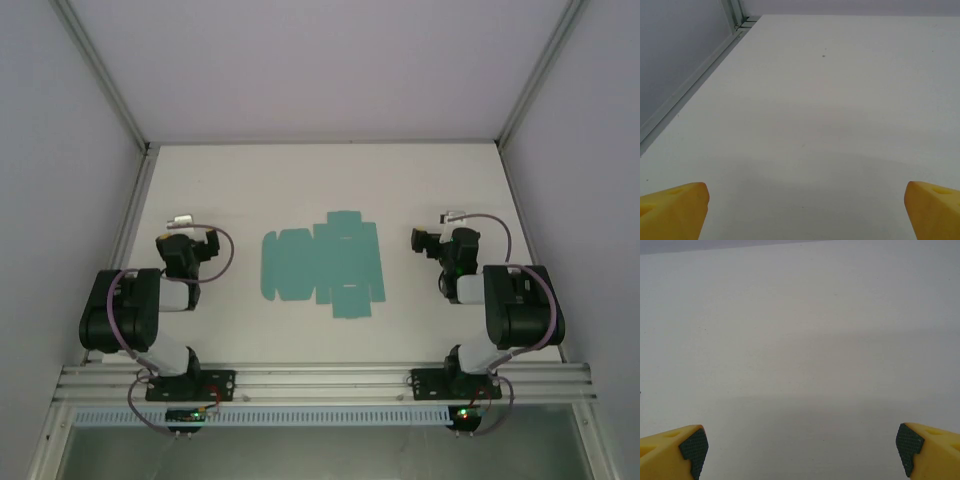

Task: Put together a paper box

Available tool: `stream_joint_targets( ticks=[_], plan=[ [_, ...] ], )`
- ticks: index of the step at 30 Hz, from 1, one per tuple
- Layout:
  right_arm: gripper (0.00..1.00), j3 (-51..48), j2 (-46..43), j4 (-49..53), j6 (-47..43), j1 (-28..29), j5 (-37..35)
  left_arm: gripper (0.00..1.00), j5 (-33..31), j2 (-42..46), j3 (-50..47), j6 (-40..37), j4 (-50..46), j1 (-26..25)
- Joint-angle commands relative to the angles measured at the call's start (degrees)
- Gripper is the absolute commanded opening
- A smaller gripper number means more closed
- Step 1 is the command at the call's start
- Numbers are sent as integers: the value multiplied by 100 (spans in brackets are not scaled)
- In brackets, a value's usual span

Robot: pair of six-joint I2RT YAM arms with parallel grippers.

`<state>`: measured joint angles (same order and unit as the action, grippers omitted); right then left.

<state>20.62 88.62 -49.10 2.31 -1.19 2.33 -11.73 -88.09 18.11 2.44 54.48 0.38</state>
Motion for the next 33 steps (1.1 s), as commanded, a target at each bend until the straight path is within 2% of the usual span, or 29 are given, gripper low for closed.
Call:
stream_joint_targets(
  ticks=[1,12,16,19,21,24,27,30,33],
  plan=[
    [99,91,17,-73,-37,-4,7,99,76,-6,132,61,182,1],
    [100,96,24,-60,-27,-32,88,99,87,-14,145,58,168,3],
    [99,94,29,-64,-20,-57,136,100,814,-3,277,-113,-89,84],
    [99,78,15,-95,-19,-53,133,100,808,-6,259,-112,-55,84],
    [99,89,-69,-12,102,-52,-157,100,544,100,303,-13,-137,84],
    [100,171,-499,385,94,-70,-462,98,263,690,720,86,-1378,96],
    [99,523,-1075,1411,-95,142,-779,100,249,1312,1019,443,-2389,94],
    [99,1340,-1490,3050,319,301,-1181,100,942,1800,1442,1120,-3554,60],
    [99,2094,-1444,4460,936,619,-1312,99,1520,1781,1938,1850,-4696,-49]
  ],
)
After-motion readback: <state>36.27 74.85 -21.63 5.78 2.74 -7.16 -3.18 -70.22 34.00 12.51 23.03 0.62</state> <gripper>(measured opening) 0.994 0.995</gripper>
